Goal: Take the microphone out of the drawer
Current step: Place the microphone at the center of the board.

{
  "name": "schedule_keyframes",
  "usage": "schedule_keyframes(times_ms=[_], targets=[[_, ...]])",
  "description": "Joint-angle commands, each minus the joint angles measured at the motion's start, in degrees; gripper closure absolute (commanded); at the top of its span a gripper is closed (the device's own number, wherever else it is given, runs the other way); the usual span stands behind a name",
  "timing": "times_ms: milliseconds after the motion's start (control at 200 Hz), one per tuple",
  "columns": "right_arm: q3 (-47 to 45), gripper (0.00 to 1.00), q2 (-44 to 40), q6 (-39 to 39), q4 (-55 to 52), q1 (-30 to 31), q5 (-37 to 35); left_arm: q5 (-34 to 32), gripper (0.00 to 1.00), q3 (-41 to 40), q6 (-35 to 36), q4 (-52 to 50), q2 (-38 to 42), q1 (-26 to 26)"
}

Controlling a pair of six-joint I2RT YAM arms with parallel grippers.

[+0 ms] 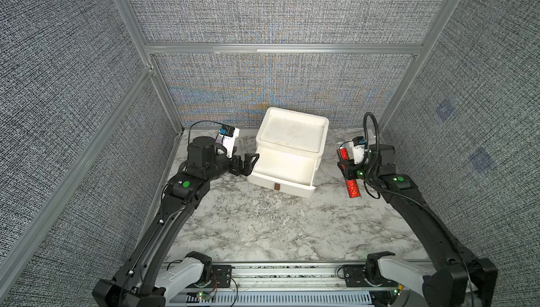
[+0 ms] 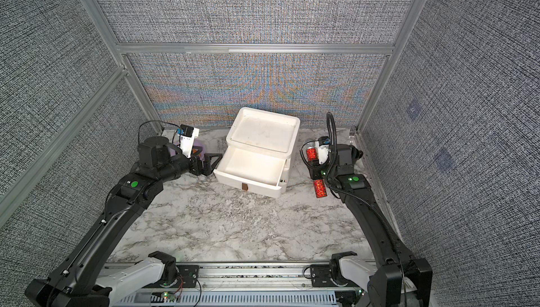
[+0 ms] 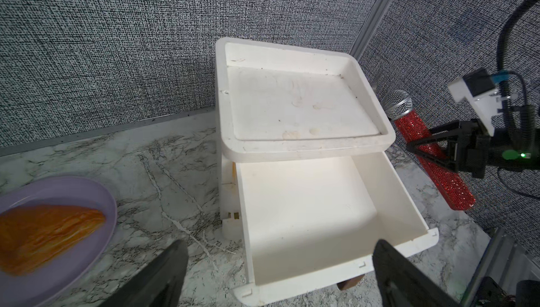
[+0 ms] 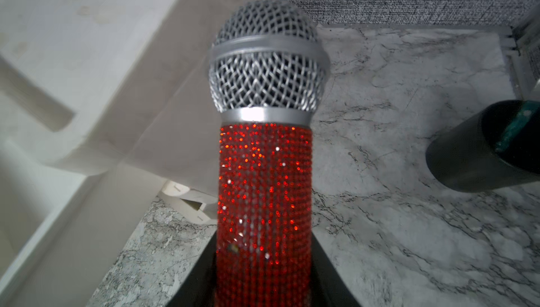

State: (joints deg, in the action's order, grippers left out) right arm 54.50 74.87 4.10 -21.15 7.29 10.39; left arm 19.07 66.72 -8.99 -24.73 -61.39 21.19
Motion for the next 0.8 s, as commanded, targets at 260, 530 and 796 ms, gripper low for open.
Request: schedule_keyframes(times_ms=[260,530,796], targets=[[-10.57,1.0,4.31,3.61,15.61,-2.94,-7.8,1.4,0.0,1.66,1.94,-1.5,-0.97,-0.1],[-13.94,1.0,9.28,3.68,19.45,-3.07,-11.69,2.2,0.0,1.4,1.79,-0.67,-1.72,-0.1],[-15.06,1.0,14.5,3.64,22.06,-3.42,-13.33,2.42,0.0,1.05,1.62,-0.31,-1.94,-0.1]])
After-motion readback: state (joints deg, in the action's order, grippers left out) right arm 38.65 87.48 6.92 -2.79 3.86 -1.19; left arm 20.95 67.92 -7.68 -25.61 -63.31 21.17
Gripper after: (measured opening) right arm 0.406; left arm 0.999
